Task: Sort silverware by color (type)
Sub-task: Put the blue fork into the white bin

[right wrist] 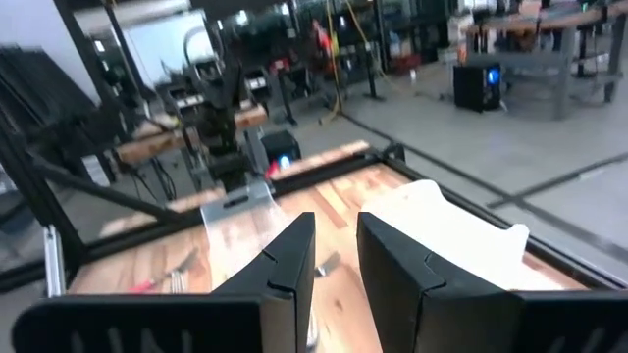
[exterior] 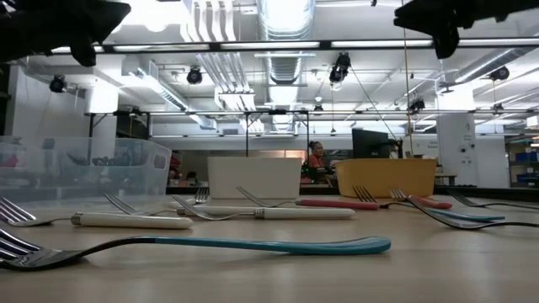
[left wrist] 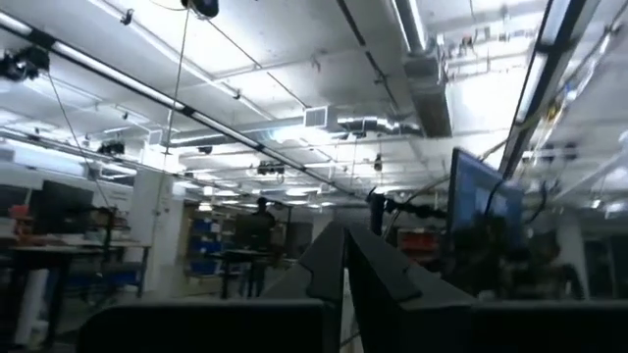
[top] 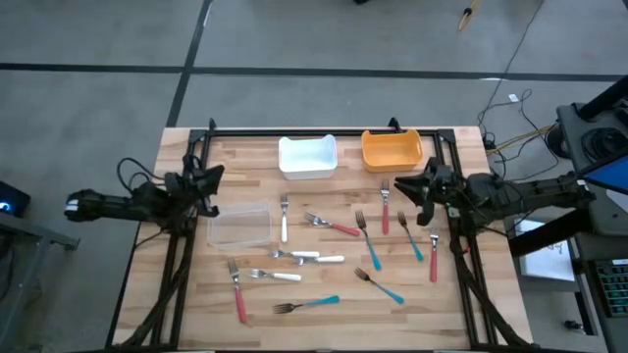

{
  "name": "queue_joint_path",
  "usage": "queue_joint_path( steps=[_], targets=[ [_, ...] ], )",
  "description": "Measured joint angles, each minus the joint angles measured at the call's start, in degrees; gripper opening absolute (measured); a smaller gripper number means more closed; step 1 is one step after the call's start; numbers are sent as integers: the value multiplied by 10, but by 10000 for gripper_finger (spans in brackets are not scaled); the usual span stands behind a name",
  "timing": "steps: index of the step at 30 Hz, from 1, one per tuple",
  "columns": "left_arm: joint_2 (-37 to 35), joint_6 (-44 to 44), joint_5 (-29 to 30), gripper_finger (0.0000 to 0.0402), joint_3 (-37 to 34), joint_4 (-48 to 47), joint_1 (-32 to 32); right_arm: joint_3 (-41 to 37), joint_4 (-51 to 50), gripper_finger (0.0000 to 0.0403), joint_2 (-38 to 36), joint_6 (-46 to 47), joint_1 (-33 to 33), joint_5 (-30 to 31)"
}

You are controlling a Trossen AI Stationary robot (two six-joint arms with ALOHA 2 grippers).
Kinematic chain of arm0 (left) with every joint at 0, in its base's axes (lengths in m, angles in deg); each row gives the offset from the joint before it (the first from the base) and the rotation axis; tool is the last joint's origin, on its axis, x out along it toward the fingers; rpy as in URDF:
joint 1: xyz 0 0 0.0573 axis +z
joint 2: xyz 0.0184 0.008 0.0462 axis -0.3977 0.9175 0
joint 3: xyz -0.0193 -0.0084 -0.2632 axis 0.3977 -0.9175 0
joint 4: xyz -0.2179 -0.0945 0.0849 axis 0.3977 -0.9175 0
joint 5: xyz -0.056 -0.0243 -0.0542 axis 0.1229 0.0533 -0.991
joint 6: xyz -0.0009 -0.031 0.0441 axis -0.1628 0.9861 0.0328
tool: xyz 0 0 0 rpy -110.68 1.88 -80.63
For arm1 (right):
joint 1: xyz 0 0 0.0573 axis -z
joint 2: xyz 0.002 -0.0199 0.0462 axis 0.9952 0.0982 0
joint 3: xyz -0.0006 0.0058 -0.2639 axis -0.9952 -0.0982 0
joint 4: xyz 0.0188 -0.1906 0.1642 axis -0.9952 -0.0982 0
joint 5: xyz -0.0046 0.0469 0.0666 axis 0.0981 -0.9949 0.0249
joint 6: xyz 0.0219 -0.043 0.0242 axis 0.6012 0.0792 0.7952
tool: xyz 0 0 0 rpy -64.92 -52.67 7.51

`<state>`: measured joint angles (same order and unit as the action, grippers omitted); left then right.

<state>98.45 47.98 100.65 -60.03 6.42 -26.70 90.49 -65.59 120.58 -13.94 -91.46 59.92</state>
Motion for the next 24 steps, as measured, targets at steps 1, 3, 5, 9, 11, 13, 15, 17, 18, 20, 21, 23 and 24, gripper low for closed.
queue_joint_path(
  steps=[1,3,5,9,11,13,15,17,18,20,21,23,24],
  targets=[
    [5,-17,2,0,0,0,0,15,-13,70,13,0,0,0],
    [8,-39,12,0,0,1,0,44,-30,70,37,0,0,0],
    [8,-40,30,0,0,3,0,67,-41,70,60,0,0,0],
    [8,-20,66,0,0,3,0,105,-50,70,105,0,0,-1],
    [7,-14,73,0,0,3,0,121,-52,70,130,0,0,-1],
    [6,-6,73,0,0,3,0,140,-44,70,153,-1,1,0],
    [6,-4,73,0,0,5,0,154,-46,70,179,-3,5,0],
    [5,-4,73,0,0,5,0,165,-48,70,204,3,8,-1],
    [5,-4,73,0,0,6,0,170,-50,70,216,7,11,-1],
    [5,-4,73,0,0,7,0,183,-54,70,237,19,16,-2],
    [4,-5,73,0,0,8,0,192,-60,70,247,24,19,-3],
    [4,-6,73,0,0,9,0,210,-96,70,269,37,26,-6],
    [3,-6,74,0,0,9,0,220,-117,70,282,46,29,-7]
  ],
)
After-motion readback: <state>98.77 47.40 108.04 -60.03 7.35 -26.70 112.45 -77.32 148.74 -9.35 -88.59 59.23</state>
